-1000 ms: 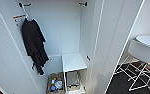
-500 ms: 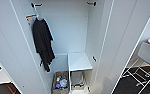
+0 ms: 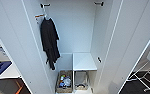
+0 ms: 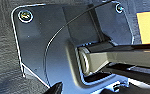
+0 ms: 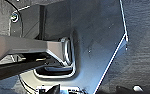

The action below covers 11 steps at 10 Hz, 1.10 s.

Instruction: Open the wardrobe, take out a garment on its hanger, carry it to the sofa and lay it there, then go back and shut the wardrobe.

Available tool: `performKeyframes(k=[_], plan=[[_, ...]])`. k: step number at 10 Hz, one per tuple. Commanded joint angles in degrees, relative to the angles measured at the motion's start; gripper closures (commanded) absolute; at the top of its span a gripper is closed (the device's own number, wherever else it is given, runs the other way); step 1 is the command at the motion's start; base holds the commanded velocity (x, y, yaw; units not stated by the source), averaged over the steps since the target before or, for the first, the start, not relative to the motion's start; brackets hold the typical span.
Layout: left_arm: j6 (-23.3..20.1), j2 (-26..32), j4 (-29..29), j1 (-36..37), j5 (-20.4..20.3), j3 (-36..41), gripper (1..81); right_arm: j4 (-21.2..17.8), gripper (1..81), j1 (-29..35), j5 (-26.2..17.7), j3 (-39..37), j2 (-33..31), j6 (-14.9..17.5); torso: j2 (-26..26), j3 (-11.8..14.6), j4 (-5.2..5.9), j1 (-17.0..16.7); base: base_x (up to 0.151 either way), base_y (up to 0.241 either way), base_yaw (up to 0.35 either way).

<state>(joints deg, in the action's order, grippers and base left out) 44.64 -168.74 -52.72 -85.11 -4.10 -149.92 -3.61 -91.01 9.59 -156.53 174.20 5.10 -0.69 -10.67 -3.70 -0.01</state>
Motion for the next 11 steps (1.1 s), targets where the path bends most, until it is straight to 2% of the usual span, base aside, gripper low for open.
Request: performKeyframes(k=[1,6,7,8,10,11], plan=[[-0.3,0.2,-0.6,1.6,2.5,0.2,1.0,0.1,1.0,0.9,-3.4,-0.1,-0.1,0.1,0.0,0.0,0.0,0.0,0.0,0.0,0.175],[-0.3,0.1,0.3,1.3,2.5,0.2,1.0,0.1,1.0,1.0,-3.4,-0.1,-0.1,0.2,0.0,0.0,0.0,0.0,-0.014,0.0,0.043],[0.9,-0.4,1.1,1.2,2.5,0.2,1.0,0.1,1.0,1.0,-3.4,-0.1,-0.1,0.2,0.0,0.0,0.0,0.0,0.0,0.0,0.0],[3.2,-0.1,3.8,1.0,3.9,0.2,1.0,0.1,1.0,1.0,-3.4,-0.1,-0.1,0.2,0.0,0.0,0.0,0.0,0.0,0.0,0.0],[3.7,-0.1,6.0,0.1,5.9,0.2,1.0,0.1,1.0,1.4,-3.4,0.0,0.3,0.2,0.0,0.0,0.0,0.0,0.0,0.0,0.0],[3.0,-0.2,7.6,0.3,9.8,0.1,1.0,0.1,1.0,1.5,-3.4,-0.1,0.5,0.2,0.0,0.0,0.0,0.0,0.0,0.0,0.0]])
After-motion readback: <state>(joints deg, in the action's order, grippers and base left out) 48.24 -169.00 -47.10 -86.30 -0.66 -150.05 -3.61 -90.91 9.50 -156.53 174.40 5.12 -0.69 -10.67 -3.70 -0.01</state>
